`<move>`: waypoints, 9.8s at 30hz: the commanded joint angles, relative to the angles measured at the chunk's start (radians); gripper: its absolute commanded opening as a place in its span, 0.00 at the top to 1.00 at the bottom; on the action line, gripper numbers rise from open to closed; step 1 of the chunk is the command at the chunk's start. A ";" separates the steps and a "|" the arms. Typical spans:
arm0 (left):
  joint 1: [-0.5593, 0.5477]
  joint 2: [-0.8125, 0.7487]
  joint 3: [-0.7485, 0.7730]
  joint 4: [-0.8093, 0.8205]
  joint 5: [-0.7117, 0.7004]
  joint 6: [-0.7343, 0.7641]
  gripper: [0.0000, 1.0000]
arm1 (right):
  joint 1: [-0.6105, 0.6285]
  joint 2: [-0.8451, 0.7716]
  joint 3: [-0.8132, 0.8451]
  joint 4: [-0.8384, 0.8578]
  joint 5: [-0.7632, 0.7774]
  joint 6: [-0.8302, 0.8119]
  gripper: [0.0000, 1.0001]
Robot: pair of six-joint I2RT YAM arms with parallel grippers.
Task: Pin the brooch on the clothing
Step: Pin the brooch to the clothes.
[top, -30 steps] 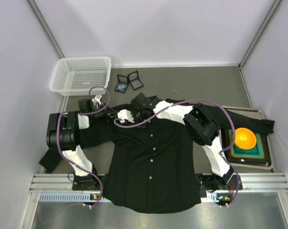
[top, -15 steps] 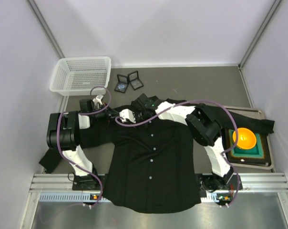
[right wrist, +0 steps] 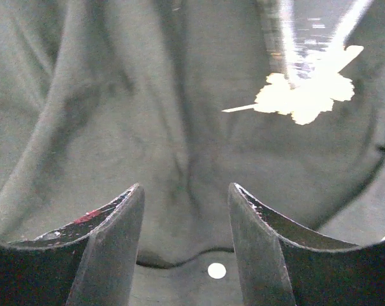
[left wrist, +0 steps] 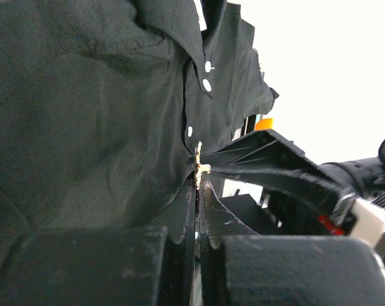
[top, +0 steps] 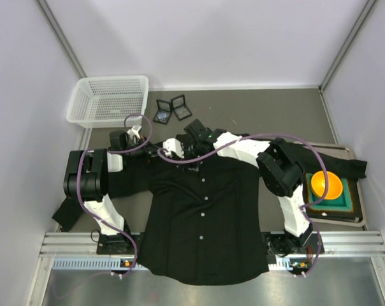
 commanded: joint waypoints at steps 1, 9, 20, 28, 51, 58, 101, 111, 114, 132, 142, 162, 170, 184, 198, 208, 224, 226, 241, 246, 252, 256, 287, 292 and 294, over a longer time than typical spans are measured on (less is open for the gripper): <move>0.010 -0.026 0.014 0.065 -0.011 -0.013 1.00 | -0.058 0.024 0.153 -0.056 -0.061 0.061 0.46; 0.014 -0.007 0.011 0.123 -0.015 -0.049 1.00 | -0.068 0.104 0.233 -0.072 -0.077 0.122 0.61; 0.014 0.019 0.010 0.128 -0.025 -0.065 1.00 | -0.005 0.168 0.213 -0.073 0.040 0.027 0.55; 0.015 0.026 0.007 0.117 -0.025 -0.062 1.00 | -0.005 0.204 0.213 -0.176 0.019 -0.028 0.69; -0.019 0.028 0.033 0.215 0.012 -0.105 1.00 | -0.014 -0.080 -0.007 0.209 0.058 -0.036 1.00; -0.045 0.042 0.036 0.246 0.008 -0.137 1.00 | 0.003 -0.118 -0.078 0.259 0.071 -0.089 1.00; -0.103 0.115 0.048 0.283 -0.019 -0.162 1.00 | 0.029 -0.188 -0.182 0.332 0.084 -0.134 1.00; -0.103 0.100 0.042 0.258 -0.011 -0.144 1.00 | 0.029 -0.184 -0.187 0.332 0.094 -0.143 1.00; -0.103 0.096 0.039 0.258 -0.006 -0.145 1.00 | 0.029 -0.183 -0.187 0.333 0.094 -0.146 1.00; -0.114 0.069 0.022 0.260 0.011 -0.141 1.00 | 0.029 -0.172 -0.179 0.338 0.095 -0.160 1.00; -0.117 0.056 0.011 0.255 0.026 -0.148 1.00 | 0.029 -0.165 -0.176 0.341 0.101 -0.169 1.00; -0.117 0.034 -0.012 0.220 0.080 -0.111 1.00 | 0.018 -0.151 -0.129 0.280 0.095 -0.111 1.00; -0.123 0.049 -0.001 0.229 0.103 -0.113 1.00 | 0.000 -0.151 -0.081 0.203 0.075 -0.037 0.97; -0.128 0.074 0.011 0.208 0.120 -0.081 1.00 | -0.049 -0.146 -0.024 0.103 0.005 0.073 0.58; -0.128 0.077 0.053 0.053 0.155 0.103 1.00 | -0.170 0.006 0.206 -0.142 -0.337 0.364 0.34; -0.128 0.112 0.074 0.080 0.184 0.152 1.00 | -0.198 0.139 0.284 -0.141 -0.426 0.466 0.45; -0.128 0.154 0.054 0.226 0.218 0.068 1.00 | -0.198 0.188 0.298 -0.095 -0.512 0.501 0.87; -0.128 0.163 0.050 0.265 0.221 0.053 1.00 | -0.198 0.191 0.298 -0.086 -0.514 0.507 0.82; -0.128 0.184 0.025 0.421 0.242 -0.035 1.00 | -0.198 0.225 0.299 -0.053 -0.506 0.555 0.67; -0.128 0.186 0.020 0.423 0.244 -0.035 1.00 | -0.207 0.217 0.287 -0.049 -0.474 0.555 0.63; -0.128 0.189 0.022 0.423 0.241 -0.036 1.00 | -0.224 0.207 0.282 -0.043 -0.423 0.566 0.58; -0.128 0.194 0.025 0.421 0.238 -0.038 1.00 | -0.232 0.198 0.275 -0.043 -0.426 0.563 0.55; -0.126 0.272 0.008 0.747 0.261 -0.278 1.00 | -0.224 0.233 0.267 -0.017 -0.569 0.540 0.63; -0.126 0.298 0.002 0.832 0.264 -0.332 1.00 | -0.224 0.230 0.265 -0.015 -0.633 0.543 0.78; -0.126 0.300 0.000 0.829 0.259 -0.326 1.00 | -0.226 0.227 0.265 -0.015 -0.638 0.541 0.82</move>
